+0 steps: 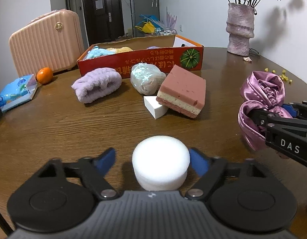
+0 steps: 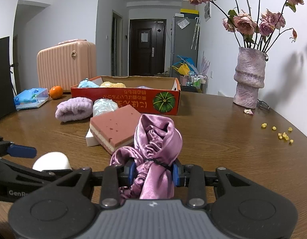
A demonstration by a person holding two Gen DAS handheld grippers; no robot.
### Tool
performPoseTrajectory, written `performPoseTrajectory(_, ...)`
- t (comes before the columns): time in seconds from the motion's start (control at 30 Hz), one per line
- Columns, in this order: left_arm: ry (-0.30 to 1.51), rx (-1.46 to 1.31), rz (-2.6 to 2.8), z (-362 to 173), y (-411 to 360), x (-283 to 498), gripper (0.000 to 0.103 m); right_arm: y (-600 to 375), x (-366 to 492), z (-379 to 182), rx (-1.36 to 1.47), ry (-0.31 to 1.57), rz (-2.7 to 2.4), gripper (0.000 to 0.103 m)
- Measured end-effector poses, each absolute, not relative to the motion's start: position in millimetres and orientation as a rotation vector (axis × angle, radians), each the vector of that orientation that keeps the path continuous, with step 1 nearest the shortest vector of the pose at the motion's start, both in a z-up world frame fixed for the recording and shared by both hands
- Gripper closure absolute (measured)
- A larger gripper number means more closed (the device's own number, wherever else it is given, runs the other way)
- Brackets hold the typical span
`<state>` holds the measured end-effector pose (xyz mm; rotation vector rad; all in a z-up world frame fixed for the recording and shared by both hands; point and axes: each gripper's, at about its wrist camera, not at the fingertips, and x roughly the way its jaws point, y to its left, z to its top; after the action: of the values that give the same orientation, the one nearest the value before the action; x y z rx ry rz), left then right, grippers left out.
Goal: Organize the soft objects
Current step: 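Close the left gripper on the white foam puck while the right lifts the scrunchie, then carry the foam puck in the left gripper to the box while the right carries the scrunchie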
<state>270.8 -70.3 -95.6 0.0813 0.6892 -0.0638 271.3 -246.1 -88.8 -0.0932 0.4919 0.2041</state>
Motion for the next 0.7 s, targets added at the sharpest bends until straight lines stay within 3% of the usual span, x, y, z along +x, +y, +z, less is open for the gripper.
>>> performPoseTrajectory(0.1, 0.707, 0.07, -0.081, -97.9, -69.3, 272.2, 0.044, -243.8, 271.4, -89.9, -0.106, 0.493, 0.2, 0.069)
performPoseTrajectory(0.7, 0.64, 0.048, -0.063, -85.8, -56.1, 268.0, 0.046, -237.2, 271.4, -91.6, -0.146, 0.49, 0.201, 0.069)
